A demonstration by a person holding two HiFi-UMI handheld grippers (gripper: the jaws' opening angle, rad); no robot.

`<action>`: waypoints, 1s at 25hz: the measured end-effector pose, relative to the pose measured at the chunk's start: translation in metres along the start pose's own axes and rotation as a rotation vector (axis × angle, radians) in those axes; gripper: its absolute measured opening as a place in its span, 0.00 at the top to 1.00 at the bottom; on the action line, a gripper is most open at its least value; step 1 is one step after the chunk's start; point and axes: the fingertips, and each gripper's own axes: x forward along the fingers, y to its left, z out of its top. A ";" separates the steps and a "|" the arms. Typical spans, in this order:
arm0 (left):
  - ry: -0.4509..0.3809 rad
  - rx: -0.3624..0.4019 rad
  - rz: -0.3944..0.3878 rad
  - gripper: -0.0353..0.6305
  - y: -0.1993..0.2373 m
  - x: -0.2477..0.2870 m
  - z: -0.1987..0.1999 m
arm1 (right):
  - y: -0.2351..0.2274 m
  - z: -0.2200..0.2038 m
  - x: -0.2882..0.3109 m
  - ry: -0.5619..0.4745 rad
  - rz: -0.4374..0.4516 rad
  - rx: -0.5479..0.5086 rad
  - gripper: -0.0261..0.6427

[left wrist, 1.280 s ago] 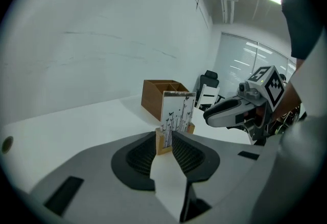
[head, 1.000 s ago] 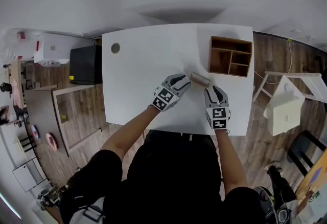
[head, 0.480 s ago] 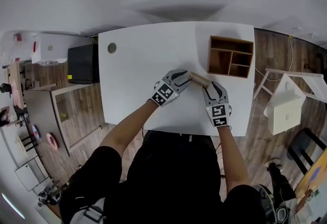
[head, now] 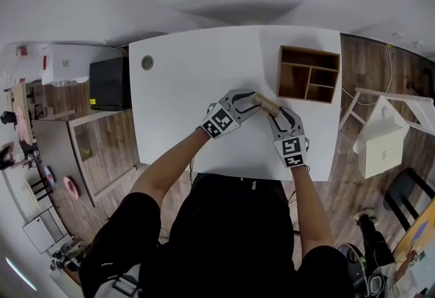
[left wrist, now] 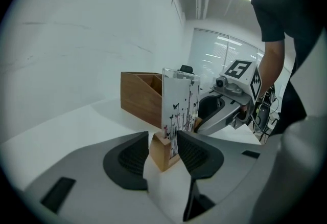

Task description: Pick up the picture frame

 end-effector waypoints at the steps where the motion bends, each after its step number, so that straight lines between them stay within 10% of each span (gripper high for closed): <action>1: -0.003 -0.001 -0.010 0.69 -0.001 0.001 0.001 | 0.000 0.000 -0.001 0.000 -0.003 0.001 0.72; 25: -0.020 -0.053 0.018 0.74 -0.006 -0.011 0.005 | 0.004 0.009 -0.008 -0.056 -0.012 0.023 0.74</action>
